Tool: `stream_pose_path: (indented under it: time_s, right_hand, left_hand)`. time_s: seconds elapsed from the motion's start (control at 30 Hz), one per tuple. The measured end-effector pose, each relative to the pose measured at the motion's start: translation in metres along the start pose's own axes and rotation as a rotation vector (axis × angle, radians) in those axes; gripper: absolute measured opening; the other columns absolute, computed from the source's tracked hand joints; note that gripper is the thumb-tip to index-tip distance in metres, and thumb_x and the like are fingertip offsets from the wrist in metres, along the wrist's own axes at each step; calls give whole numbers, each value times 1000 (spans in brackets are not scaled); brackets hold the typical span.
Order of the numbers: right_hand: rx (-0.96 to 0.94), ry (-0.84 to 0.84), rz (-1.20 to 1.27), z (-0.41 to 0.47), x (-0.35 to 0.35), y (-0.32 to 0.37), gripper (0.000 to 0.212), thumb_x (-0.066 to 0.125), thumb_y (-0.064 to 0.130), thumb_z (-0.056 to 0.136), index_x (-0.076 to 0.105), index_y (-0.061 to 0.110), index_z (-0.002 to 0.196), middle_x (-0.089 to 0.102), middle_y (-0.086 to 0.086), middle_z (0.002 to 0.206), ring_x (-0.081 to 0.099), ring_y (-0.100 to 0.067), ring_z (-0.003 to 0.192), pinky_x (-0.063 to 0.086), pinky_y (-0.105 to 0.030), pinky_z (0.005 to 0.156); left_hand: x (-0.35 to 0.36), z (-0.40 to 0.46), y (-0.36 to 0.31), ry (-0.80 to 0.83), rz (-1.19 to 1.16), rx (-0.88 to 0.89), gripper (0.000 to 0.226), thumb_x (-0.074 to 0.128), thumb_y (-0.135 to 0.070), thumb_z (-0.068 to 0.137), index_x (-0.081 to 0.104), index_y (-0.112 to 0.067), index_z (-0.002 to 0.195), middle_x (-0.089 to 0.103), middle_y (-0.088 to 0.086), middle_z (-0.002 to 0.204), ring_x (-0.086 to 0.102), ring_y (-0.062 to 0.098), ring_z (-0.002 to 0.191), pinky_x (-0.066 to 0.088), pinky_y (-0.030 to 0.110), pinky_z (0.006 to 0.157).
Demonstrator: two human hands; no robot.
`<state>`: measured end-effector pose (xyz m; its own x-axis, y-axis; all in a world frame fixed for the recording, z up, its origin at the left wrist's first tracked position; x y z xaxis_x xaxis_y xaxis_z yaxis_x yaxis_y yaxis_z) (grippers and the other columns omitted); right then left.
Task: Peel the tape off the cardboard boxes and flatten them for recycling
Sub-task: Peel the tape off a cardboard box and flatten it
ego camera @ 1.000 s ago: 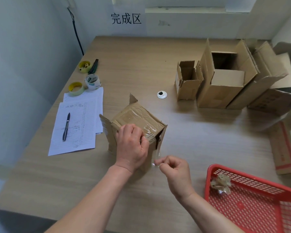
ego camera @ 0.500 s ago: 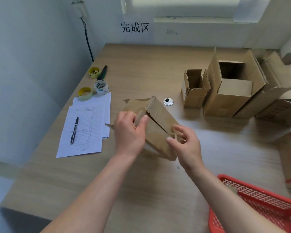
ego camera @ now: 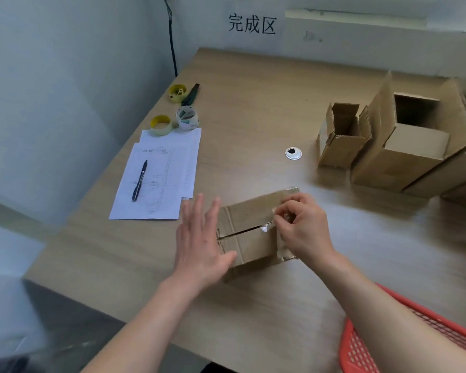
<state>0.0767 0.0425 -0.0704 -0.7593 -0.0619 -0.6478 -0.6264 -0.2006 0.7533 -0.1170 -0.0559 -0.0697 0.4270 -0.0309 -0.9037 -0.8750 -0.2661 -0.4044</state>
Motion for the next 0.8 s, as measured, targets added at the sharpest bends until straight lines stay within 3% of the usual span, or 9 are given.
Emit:
stream_pose_path:
  time_s: [0.07,0.17,0.23,0.3,0.4,0.47,0.67,0.8]
  right_hand:
    - [-6,-4,-7,-3,2,-6,18,76,2,73,67,17,78,59,2,90,63,-13,72,41,-8,68]
    - [46,-13,4,4,2,-9,27,77,6,73,56,19,82,61,0,85,67,-16,77,50,-27,69]
    - [54,-29,-1,11,6,-8,23,79,12,76,57,19,78,61,-2,84,63,-14,75,46,-21,70]
    - [32,-37,-7,17,12,-4,16,77,18,83,64,14,75,62,-3,96,59,-15,79,38,-12,73]
    - [21,20,-53,23,20,0,20,65,14,92,68,3,76,57,-10,127,54,-20,113,29,-11,89]
    - [24,45,-76,26,22,0,22,59,10,91,68,0,73,53,-11,132,53,-21,118,28,-11,89]
    - [96,35,-103,20,27,-5,9,69,6,77,73,7,69,55,-1,109,53,-13,93,35,-17,80]
    - [-20,-5,-214,19,23,-4,14,72,6,71,68,17,78,60,3,85,58,-22,74,47,-32,69]
  left_hand:
    - [8,9,-4,135,121,116,117,75,-63,71,-3,-42,156,-28,-5,159,-27,24,149,0,48,123]
    - [14,25,-5,118,198,120,120,75,-71,63,4,-40,156,-11,3,161,-21,30,150,3,52,122]
    - [15,33,-6,106,290,119,124,75,-72,62,2,-36,156,-5,5,159,-20,34,150,1,53,121]
    - [15,41,-5,121,347,111,123,76,-68,63,2,-34,155,0,7,159,-15,36,150,3,52,121]
    - [9,51,-5,79,321,109,112,76,-60,58,20,-33,151,25,12,149,18,33,144,19,44,117]
    - [5,49,-6,70,272,77,105,72,-63,53,30,-34,145,37,8,136,34,29,129,29,40,110]
    - [26,19,-3,65,255,-1,108,68,-67,53,23,-34,146,33,5,134,35,28,122,34,41,104]
    - [30,18,-3,38,223,2,107,69,-67,53,24,-35,145,32,4,134,35,28,122,34,41,104]
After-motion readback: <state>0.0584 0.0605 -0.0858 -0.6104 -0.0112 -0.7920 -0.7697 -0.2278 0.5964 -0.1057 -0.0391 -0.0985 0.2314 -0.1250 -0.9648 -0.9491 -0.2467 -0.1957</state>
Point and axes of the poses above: each hand's wrist, its own z-axis towards the middle knuckle, its own x-axis out of the palm, y = z × x, the point moved 2 cm from there along z, towards the middle knuckle
